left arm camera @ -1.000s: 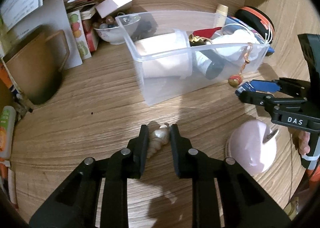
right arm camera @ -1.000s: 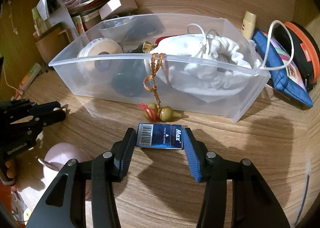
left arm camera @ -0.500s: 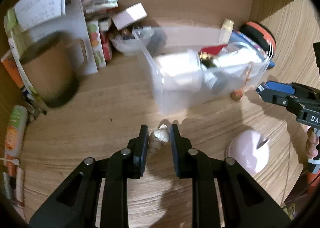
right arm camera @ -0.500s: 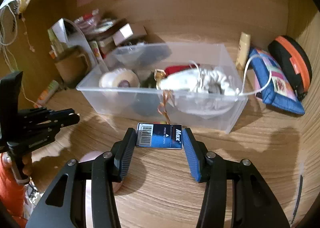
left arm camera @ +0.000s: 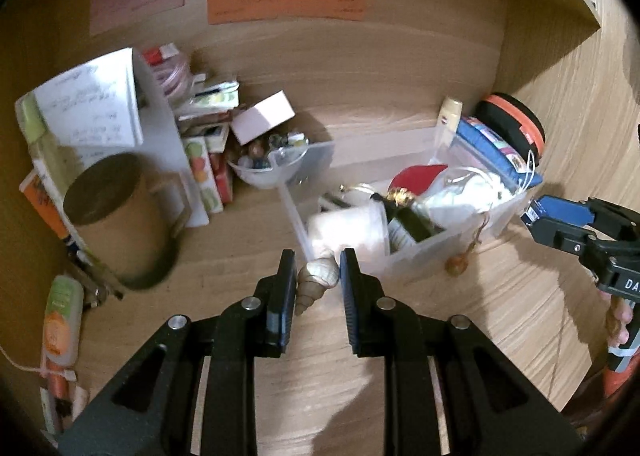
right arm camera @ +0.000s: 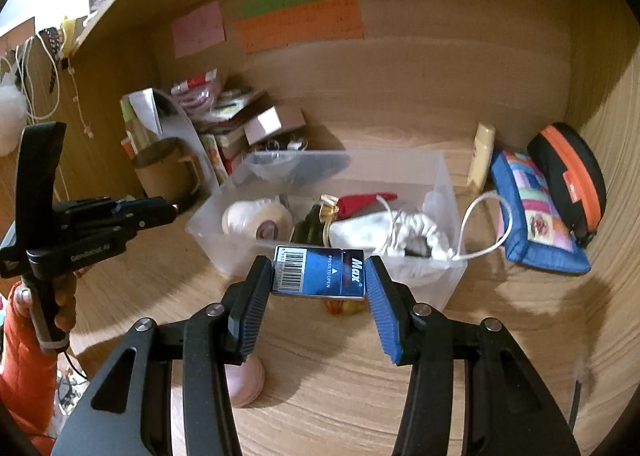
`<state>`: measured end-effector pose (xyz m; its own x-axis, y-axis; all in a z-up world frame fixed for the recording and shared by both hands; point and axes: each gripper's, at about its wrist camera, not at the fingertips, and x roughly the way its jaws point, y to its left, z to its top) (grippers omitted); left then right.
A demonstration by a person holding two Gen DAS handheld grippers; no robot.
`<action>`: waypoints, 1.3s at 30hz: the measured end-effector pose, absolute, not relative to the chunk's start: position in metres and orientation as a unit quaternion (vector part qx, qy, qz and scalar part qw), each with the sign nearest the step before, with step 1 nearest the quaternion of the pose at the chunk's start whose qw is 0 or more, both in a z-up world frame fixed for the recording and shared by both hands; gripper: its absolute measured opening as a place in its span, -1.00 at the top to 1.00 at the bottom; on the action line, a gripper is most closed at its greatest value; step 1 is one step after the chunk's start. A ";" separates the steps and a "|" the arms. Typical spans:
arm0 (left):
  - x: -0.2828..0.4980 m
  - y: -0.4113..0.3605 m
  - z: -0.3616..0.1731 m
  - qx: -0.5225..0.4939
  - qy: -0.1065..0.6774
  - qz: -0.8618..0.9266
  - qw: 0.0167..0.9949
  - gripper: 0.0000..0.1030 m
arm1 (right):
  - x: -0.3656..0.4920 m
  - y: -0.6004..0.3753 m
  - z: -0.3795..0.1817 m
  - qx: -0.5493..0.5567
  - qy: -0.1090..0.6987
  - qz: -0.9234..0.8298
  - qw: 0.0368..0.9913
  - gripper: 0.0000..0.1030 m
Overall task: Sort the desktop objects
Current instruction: 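Lift the seashell and blue card and carry them over the box, then open both grippers to release the seashell and card into the box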
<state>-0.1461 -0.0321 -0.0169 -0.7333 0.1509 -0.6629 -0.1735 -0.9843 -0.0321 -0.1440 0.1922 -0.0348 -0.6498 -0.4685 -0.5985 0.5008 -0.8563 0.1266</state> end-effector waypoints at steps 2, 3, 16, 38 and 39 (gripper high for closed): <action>-0.151 -0.030 -0.015 -0.357 0.014 0.930 0.090 0.59 | -0.145 0.192 -0.031 0.317 0.024 -0.910 0.266 0.13; -0.155 -0.029 -0.014 -0.358 0.011 0.929 0.093 0.59 | -0.147 0.192 -0.028 0.313 0.024 -0.911 0.266 0.13; -0.189 -0.003 -0.002 -0.356 0.006 0.925 0.136 0.59 | -0.180 0.184 -0.022 0.307 0.019 -0.913 0.268 0.13; -0.262 0.016 -0.039 -0.393 0.032 0.910 0.126 0.59 | -0.257 0.159 -0.069 0.370 0.039 -0.899 0.230 0.13; -0.261 0.015 -0.039 -0.395 0.029 0.909 0.129 0.59 | -0.259 0.158 -0.072 0.372 0.042 -0.899 0.226 0.13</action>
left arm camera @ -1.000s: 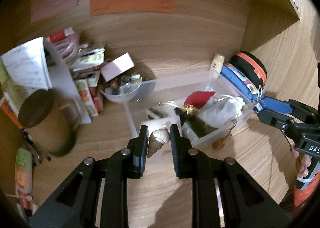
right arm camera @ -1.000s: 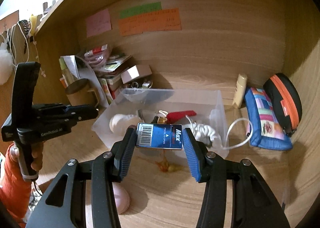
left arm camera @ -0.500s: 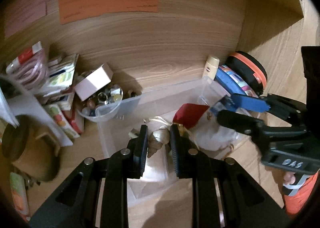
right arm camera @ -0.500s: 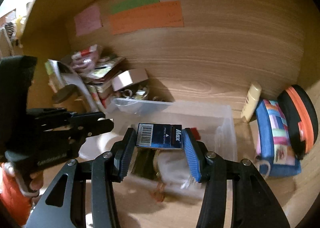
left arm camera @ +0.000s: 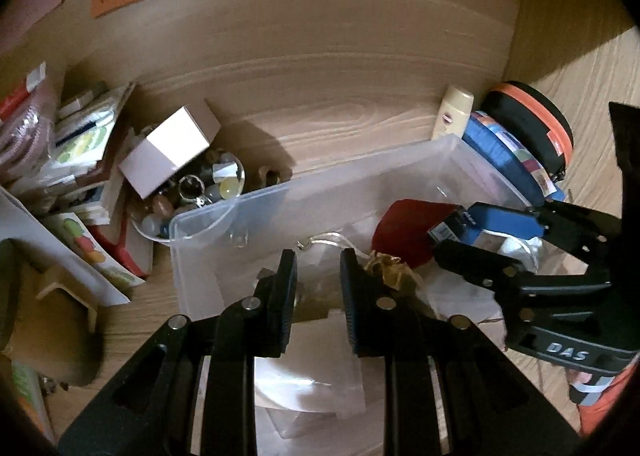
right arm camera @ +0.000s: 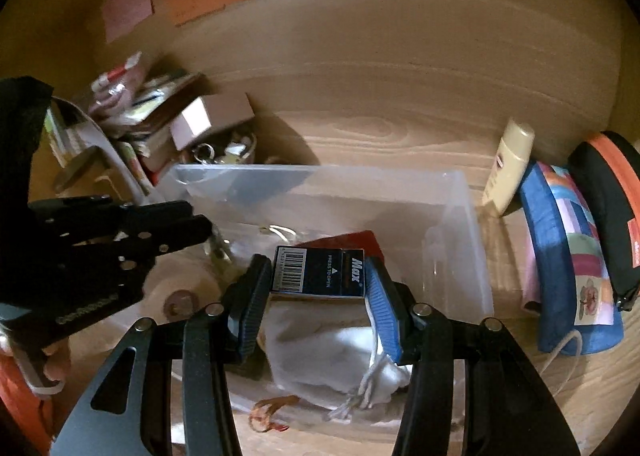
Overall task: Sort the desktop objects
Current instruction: 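Open both grippers to release the seashell and card into the box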
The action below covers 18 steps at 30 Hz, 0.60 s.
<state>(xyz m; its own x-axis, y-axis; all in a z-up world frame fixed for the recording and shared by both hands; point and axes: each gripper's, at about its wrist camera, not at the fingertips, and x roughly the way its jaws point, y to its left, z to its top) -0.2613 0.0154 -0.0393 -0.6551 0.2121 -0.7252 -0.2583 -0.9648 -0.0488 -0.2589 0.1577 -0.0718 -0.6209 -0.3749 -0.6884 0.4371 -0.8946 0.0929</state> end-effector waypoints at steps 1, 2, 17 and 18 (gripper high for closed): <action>-0.261 0.015 -0.039 -0.395 0.029 0.909 0.130 0.59 | -0.259 0.157 -0.073 0.373 0.042 -0.899 0.226 0.13; -0.261 0.015 -0.040 -0.394 0.031 0.909 0.128 0.59 | -0.259 0.156 -0.074 0.374 0.042 -0.898 0.226 0.13; -0.263 0.015 -0.044 -0.392 0.030 0.912 0.115 0.40 | -0.256 0.153 -0.076 0.365 0.051 -0.902 0.226 0.02; -0.263 0.015 -0.043 -0.391 0.031 0.913 0.114 0.36 | -0.256 0.153 -0.076 0.365 0.049 -0.902 0.227 -0.01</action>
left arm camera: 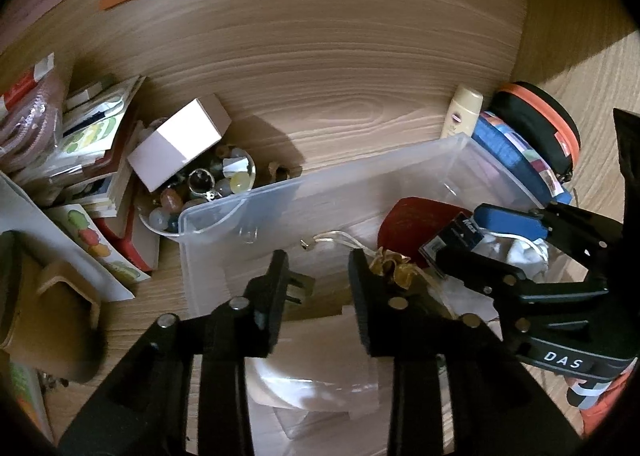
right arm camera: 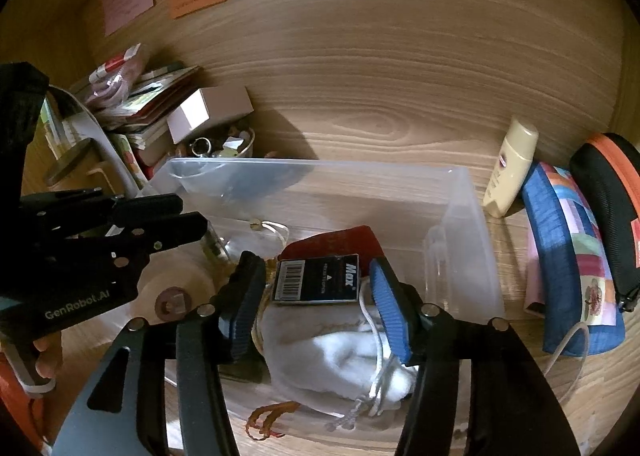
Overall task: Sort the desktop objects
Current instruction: 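Open both grippers to release the seashell and card into the box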
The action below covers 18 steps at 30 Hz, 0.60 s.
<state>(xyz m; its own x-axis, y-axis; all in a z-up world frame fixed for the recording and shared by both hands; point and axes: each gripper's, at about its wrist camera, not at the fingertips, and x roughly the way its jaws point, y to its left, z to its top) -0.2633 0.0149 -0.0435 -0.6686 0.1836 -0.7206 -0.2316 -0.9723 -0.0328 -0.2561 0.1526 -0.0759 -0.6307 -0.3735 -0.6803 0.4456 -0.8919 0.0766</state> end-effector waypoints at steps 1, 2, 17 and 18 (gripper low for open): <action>-0.263 0.014 -0.042 -0.389 0.030 0.914 0.113 0.36 | -0.256 0.153 -0.076 0.365 0.048 -0.902 0.228 -0.04; -0.262 0.014 -0.041 -0.388 0.028 0.914 0.114 0.36 | -0.256 0.154 -0.075 0.364 0.047 -0.901 0.230 -0.05; -0.229 0.008 -0.001 -0.345 0.036 0.934 0.089 -0.31 | -0.225 0.171 -0.026 0.304 0.052 -0.925 0.222 -0.58; -0.223 0.008 0.003 -0.339 0.038 0.936 0.085 -0.36 | -0.220 0.172 -0.023 0.302 0.054 -0.925 0.222 -0.58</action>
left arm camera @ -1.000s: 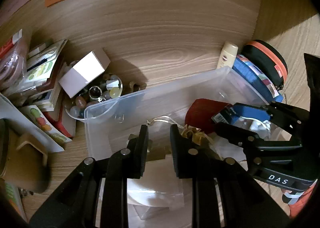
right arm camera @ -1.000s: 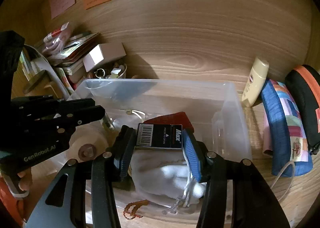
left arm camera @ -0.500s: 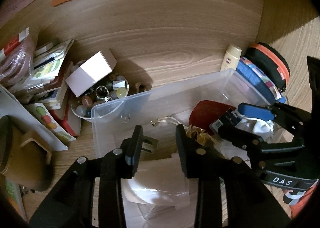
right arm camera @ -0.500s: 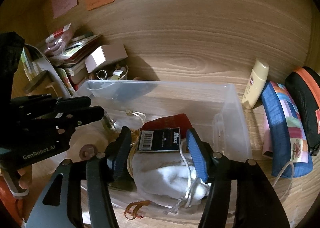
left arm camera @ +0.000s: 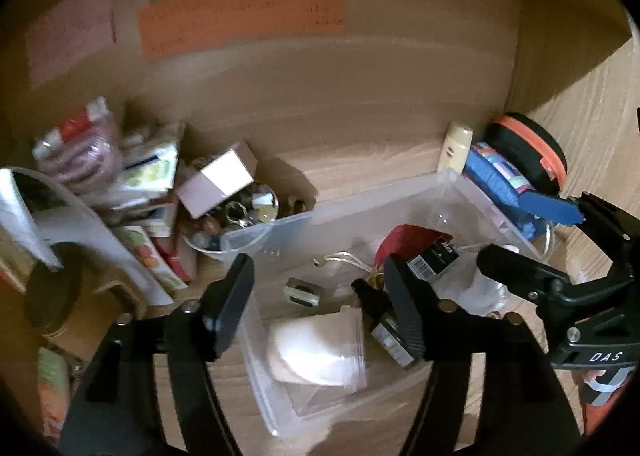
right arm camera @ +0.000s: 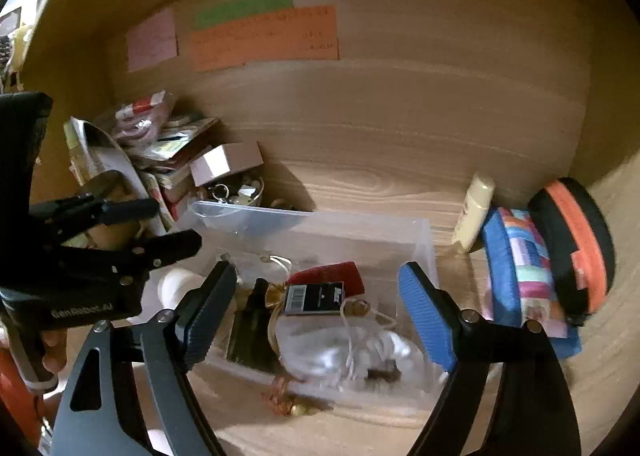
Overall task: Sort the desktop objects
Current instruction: 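Open both grippers to release the seashell and card into the box, then move both grippers back toward the pink ball and gourd charm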
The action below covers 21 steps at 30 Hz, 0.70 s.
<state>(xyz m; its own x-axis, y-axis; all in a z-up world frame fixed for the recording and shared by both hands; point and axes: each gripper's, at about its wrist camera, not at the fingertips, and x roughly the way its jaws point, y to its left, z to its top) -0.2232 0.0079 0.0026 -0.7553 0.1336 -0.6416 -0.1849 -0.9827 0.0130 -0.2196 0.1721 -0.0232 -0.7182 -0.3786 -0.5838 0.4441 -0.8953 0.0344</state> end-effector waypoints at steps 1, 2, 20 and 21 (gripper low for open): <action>-0.218 0.008 0.006 -0.335 0.038 0.938 0.083 -0.37 | -0.216 0.173 -0.022 0.302 0.055 -0.926 0.221 -0.58; -0.212 0.008 0.009 -0.331 0.040 0.939 0.082 -0.38 | -0.212 0.174 -0.020 0.301 0.055 -0.926 0.220 -0.58; -0.122 0.013 0.006 -0.327 0.043 0.938 0.105 -0.80 | -0.130 0.197 -0.013 0.299 0.043 -0.930 0.209 -0.66; -0.119 0.015 0.003 -0.328 0.043 0.938 0.106 -0.82 | -0.127 0.197 -0.014 0.301 0.042 -0.930 0.207 -0.66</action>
